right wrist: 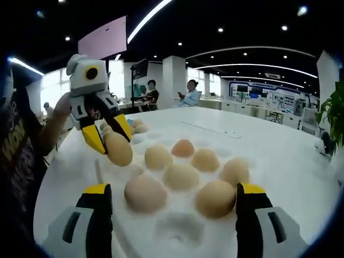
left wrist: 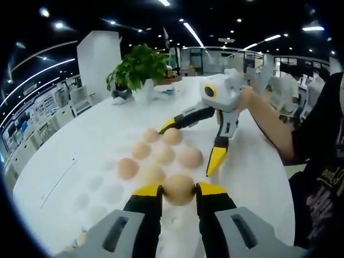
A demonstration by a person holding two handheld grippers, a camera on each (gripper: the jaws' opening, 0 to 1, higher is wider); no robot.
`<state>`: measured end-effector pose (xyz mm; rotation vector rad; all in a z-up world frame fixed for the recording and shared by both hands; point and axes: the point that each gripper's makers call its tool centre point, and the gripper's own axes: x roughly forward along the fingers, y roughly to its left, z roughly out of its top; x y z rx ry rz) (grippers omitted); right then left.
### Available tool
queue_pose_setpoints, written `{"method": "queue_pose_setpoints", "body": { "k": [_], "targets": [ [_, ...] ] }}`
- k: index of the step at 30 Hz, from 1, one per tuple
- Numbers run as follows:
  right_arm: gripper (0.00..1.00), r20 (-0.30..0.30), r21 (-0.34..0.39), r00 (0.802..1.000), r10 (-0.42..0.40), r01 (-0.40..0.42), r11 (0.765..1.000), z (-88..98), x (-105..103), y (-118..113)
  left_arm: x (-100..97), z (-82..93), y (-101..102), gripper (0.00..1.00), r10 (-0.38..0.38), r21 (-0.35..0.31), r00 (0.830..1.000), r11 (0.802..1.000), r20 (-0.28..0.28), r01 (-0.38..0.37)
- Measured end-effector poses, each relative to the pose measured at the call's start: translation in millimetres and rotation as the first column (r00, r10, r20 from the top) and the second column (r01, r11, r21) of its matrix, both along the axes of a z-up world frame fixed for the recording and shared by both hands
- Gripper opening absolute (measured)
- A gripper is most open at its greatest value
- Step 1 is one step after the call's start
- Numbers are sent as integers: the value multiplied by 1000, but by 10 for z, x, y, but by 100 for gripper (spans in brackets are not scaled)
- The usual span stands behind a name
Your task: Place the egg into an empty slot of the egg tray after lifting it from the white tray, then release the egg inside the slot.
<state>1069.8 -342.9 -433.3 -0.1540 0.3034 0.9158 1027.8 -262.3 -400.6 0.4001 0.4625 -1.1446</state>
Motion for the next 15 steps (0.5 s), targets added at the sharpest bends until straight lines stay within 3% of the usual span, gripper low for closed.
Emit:
{"method": "queue_pose_setpoints", "body": {
  "k": [15],
  "targets": [
    [100,2,2,1000,1,-1,1000,-5,-2,11,100,-16,291,23,68,18,998,998,-1,-68]
  ]
}}
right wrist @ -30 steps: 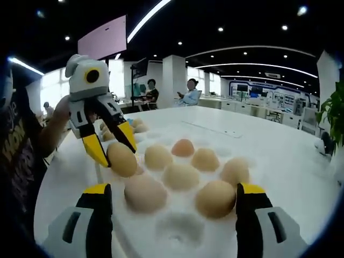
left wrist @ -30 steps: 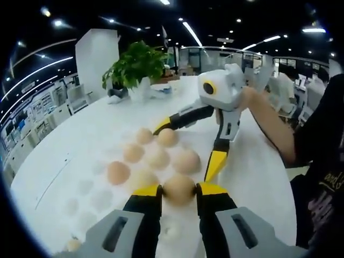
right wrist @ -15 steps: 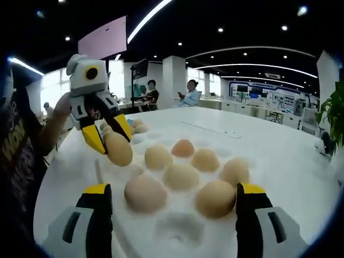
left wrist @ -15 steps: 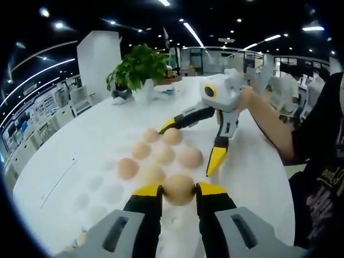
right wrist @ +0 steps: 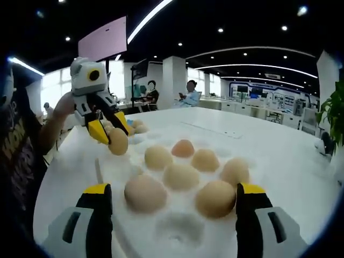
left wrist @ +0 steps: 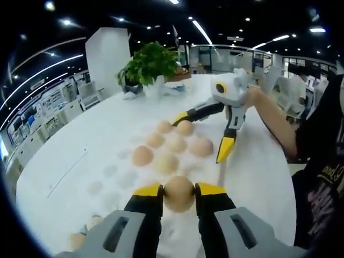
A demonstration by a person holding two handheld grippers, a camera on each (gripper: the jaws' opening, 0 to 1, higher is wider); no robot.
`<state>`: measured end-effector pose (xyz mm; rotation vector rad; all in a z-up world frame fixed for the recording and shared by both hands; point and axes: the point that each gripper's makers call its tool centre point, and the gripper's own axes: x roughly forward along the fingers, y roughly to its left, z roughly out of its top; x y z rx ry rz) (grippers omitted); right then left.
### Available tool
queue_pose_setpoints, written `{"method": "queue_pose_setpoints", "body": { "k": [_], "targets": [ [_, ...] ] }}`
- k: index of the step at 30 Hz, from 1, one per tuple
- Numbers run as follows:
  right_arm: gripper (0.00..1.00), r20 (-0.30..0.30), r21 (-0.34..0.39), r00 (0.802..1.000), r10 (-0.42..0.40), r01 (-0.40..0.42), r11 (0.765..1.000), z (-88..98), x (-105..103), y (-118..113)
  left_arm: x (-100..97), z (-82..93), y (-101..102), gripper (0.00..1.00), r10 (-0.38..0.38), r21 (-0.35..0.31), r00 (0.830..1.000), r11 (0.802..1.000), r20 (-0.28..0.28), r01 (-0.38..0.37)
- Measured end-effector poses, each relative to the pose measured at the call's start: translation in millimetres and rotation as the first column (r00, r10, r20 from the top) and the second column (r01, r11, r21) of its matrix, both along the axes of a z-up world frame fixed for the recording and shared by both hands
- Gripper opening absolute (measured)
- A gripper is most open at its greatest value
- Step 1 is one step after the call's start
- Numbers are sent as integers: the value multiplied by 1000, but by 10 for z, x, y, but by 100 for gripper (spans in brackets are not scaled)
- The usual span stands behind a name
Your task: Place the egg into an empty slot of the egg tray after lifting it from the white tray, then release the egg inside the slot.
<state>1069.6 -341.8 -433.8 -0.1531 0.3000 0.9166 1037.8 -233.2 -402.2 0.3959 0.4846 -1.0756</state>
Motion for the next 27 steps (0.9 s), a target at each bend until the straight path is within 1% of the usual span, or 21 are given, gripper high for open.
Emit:
{"method": "queue_pose_setpoints", "body": {
  "k": [1,3,4,6,7,8,9,10,11,12,14,18,19,23,25,27],
  "targets": [
    [100,0,0,1000,0,0,1000,0,1,0,-9,-8,-10,23,-7,-6,1000,1000,-5,7],
    [100,1,1,1000,0,0,1000,1,3,1,-21,-71,-24,23,-23,2,999,1000,-24,23],
    [100,2,2,1000,0,0,1000,2,3,2,-27,-122,-31,23,-27,15,999,1000,-37,27],
    [100,3,3,1000,0,0,1000,3,5,1,-23,-252,-31,21,-29,67,999,997,-37,32],
    [100,3,4,1000,0,0,1000,3,5,1,-11,-257,-52,23,-24,48,999,999,-38,26],
    [100,4,5,1000,0,0,1000,4,6,0,18,-302,-37,24,-24,67,999,997,-39,26],
    [100,4,5,1000,0,0,1000,4,7,0,-27,-319,-72,24,-39,74,998,996,-39,42],
    [100,4,4,1000,0,0,1000,4,1,4,-48,-407,-35,26,-67,134,997,988,-47,72],
    [100,4,4,1000,0,0,1000,5,1,5,-35,-394,-57,26,-53,112,997,992,-48,59],
    [100,4,4,1000,0,0,1000,5,-1,6,-3,-360,-56,26,-45,95,997,994,-65,51],
    [100,4,4,1000,0,0,1000,6,-5,8,-24,-377,-91,26,-60,100,996,993,-70,66],
    [100,3,3,1000,-1,1,1000,7,-10,11,-60,-391,-138,26,-75,106,991,991,-112,87],
    [100,4,3,1000,-1,1,1000,8,-12,12,-65,-390,-142,26,-78,116,990,989,-117,92],
    [100,4,4,1000,-1,0,1000,11,-17,13,-65,-368,-139,25,-100,148,990,982,-98,114],
    [100,4,4,1000,0,0,1000,12,-20,14,-58,-351,-123,25,-106,142,990,983,-97,119],
    [100,4,4,1000,0,0,1000,12,-23,17,-51,-326,-104,25,-104,129,989,985,-109,117]
  ]
}}
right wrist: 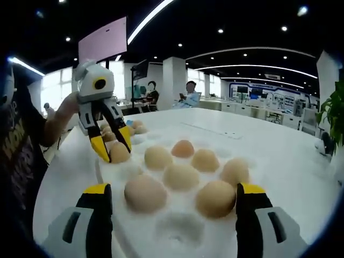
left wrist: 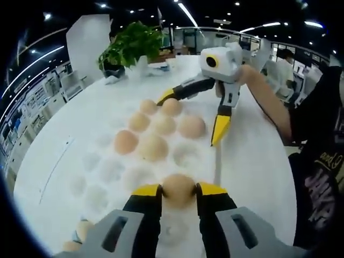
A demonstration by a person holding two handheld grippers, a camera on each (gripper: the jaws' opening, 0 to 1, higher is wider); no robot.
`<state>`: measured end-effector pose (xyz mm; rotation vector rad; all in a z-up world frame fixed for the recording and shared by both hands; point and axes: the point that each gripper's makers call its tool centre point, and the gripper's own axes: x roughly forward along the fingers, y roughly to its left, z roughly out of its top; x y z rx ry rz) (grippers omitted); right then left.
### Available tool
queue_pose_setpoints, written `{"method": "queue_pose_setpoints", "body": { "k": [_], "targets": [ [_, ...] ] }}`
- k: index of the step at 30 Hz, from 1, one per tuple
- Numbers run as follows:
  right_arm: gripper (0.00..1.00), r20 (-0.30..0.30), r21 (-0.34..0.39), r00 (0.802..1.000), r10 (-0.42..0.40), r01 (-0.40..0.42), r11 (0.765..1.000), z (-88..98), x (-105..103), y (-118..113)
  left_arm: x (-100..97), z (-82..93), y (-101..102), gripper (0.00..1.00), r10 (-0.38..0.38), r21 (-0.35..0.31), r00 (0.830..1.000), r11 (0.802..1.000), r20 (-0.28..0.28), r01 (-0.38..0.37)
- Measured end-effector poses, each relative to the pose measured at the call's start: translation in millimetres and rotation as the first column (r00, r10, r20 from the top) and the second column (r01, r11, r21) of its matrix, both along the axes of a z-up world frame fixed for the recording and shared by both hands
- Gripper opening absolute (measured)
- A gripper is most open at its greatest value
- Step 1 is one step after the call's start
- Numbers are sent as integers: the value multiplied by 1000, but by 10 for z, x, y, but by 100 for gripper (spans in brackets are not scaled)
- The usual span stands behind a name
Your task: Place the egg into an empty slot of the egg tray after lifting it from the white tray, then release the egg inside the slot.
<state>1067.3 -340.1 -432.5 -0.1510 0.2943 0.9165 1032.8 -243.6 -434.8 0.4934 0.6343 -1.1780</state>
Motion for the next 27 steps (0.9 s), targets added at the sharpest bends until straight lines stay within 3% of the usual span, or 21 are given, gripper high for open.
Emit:
{"method": "queue_pose_setpoints", "body": {
  "k": [3,12,27],
  "targets": [
    [100,0,0,1000,0,0,1000,2,-3,2,-53,62,-9,25,4,-21,1000,1000,2,-4],
    [100,-1,-1,1000,-1,1,1000,4,-9,11,48,373,133,25,29,-75,999,997,42,-25],
    [100,1,1,1000,-2,2,1000,-2,-7,21,172,464,558,25,116,-82,991,990,68,-110]
  ]
}}
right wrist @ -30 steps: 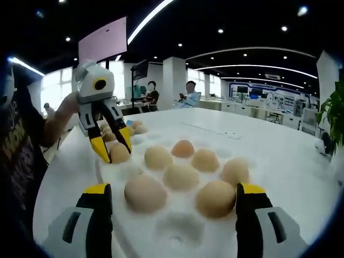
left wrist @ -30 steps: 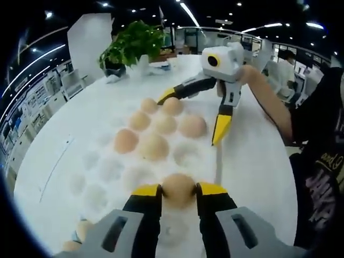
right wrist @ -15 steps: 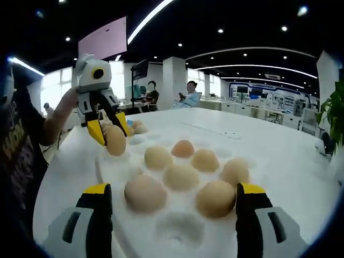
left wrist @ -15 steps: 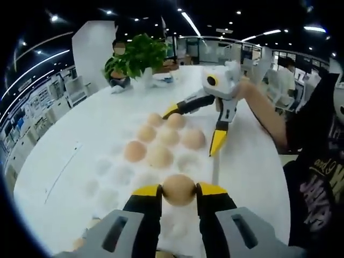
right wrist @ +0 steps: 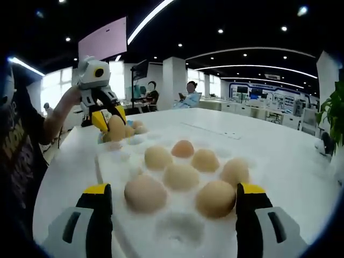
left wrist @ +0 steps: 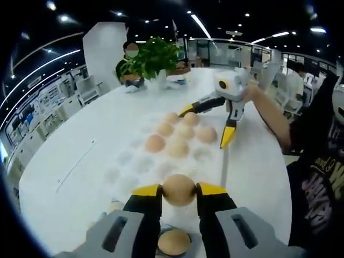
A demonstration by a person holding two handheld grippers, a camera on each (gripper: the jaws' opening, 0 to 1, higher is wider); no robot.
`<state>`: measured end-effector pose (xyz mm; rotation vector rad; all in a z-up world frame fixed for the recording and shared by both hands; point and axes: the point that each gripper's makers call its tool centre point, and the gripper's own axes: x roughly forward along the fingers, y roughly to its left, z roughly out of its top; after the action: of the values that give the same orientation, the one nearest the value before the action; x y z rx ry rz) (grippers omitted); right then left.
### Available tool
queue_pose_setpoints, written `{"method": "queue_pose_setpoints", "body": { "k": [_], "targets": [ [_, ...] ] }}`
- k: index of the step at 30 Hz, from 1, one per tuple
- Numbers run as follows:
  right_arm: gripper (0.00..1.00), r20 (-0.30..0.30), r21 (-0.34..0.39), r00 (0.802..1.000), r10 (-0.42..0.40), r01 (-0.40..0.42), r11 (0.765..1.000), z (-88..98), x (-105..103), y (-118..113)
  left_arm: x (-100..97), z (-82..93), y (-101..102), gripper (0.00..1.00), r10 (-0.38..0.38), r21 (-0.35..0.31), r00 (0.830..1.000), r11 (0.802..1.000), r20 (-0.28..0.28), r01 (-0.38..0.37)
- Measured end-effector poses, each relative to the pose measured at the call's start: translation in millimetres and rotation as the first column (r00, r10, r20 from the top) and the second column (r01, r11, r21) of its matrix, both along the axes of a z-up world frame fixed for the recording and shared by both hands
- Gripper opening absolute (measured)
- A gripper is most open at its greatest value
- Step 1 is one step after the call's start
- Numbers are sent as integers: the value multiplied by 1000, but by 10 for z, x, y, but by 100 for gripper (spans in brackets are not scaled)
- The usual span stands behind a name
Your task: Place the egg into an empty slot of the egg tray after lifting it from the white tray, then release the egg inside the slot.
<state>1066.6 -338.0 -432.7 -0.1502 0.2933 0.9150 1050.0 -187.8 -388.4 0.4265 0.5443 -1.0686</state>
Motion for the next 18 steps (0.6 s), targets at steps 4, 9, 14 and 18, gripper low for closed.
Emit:
{"method": "queue_pose_setpoints", "body": {
  "k": [4,9,14,18],
  "targets": [
    [100,0,0,1000,0,0,1000,-2,1,-2,-5,39,81,25,20,-7,1000,1000,11,-20],
    [100,1,2,1000,-1,1,1000,-4,13,-17,-44,52,148,25,30,-6,999,1000,17,-30],
    [100,2,3,1000,-1,1,1000,-4,24,-27,-28,87,296,25,63,-11,998,998,24,-63],
    [100,2,3,1000,0,0,1000,-4,28,-32,-15,82,418,25,95,-6,995,995,28,-95]
  ]
}}
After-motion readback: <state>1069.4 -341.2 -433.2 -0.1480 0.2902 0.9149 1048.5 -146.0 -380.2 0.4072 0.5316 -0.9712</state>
